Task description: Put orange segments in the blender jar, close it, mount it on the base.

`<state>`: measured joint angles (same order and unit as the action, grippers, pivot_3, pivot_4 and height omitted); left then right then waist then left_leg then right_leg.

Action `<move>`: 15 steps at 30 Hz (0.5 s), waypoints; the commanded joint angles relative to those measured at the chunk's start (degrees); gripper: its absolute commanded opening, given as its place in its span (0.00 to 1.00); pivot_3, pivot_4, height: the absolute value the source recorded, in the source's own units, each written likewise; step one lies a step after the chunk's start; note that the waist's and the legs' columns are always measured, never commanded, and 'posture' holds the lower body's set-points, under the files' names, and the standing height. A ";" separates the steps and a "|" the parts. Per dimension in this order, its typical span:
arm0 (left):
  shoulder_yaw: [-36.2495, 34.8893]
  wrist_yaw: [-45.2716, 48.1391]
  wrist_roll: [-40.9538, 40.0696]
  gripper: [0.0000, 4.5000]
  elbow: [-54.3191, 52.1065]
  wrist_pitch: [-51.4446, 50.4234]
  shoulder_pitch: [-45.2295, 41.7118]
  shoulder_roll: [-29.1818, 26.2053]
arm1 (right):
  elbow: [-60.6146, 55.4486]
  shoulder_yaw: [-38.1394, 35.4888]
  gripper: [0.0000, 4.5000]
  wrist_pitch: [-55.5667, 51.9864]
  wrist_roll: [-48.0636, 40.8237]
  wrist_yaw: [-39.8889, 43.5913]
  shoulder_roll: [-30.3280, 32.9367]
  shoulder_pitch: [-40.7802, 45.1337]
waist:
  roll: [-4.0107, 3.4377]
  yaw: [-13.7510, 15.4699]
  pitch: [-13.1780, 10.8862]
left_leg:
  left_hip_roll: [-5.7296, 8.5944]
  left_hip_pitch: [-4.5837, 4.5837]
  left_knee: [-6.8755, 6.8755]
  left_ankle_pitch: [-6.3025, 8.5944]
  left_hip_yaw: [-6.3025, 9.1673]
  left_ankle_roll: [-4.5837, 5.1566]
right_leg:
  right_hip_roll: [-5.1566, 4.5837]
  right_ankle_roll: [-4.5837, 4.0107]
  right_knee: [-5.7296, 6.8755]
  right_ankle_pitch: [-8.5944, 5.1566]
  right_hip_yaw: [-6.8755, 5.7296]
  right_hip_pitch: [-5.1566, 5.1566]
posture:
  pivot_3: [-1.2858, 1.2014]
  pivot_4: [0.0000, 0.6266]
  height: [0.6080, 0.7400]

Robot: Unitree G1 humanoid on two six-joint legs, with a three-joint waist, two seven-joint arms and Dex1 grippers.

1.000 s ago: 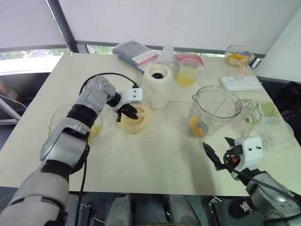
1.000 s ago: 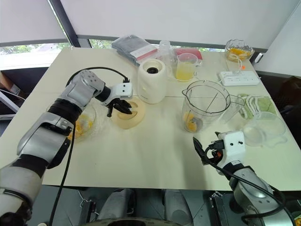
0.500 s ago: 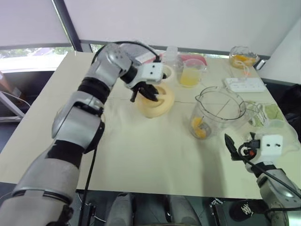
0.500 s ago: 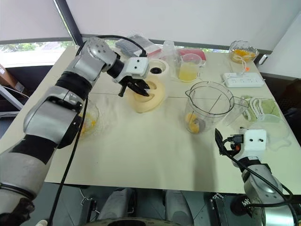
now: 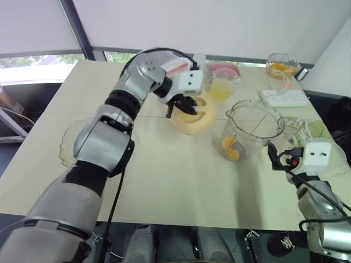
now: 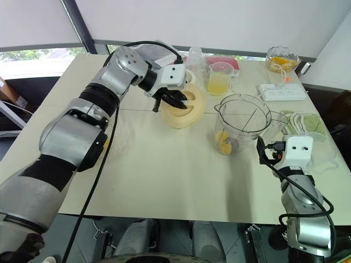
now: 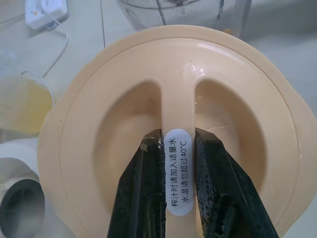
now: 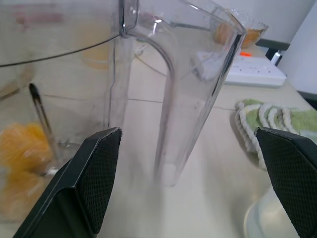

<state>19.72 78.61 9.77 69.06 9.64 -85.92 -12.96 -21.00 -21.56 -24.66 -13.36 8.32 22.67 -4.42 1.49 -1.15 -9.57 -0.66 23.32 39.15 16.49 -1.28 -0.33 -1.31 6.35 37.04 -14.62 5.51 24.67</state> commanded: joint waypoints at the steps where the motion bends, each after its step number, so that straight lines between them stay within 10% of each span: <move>1: -1.56 -0.06 -0.01 0.05 -0.70 0.73 -2.79 -0.04 | 2.05 -0.02 1.00 1.91 1.18 -0.07 0.60 2.56 | 0.00 -0.02 0.00 | 0.00 0.00 0.00 0.00 0.00 0.00 | 0.00 0.00 0.00 0.00 0.00 0.00 | 0.52 0.24 1.00; 13: -2.43 -0.53 -0.23 0.05 -1.63 -0.14 -2.90 0.32 | 13.65 -0.32 1.00 4.97 1.05 0.29 0.20 10.18 | -0.03 -0.08 0.00 | -0.01 -0.01 0.00 0.00 0.01 0.00 | 0.03 0.03 0.05 0.02 0.00 0.00 | 0.52 0.24 1.00; 15: -2.51 -0.42 -0.24 0.05 -1.65 -0.22 -3.01 0.07 | 14.91 -0.18 0.87 5.58 1.21 0.30 0.27 11.03 | -0.03 -0.08 0.00 | -0.01 -0.01 0.00 0.00 0.01 0.00 | 0.04 0.03 0.05 0.02 0.00 0.00 | 0.52 0.24 1.00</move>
<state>18.84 78.54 9.79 69.05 9.30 -86.38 -12.34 -5.63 -21.11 -20.75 -12.12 8.48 22.54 5.67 1.45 -1.23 -9.57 -0.67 23.30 39.14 16.49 -1.27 -0.33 -1.27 6.38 37.10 -14.60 5.51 24.67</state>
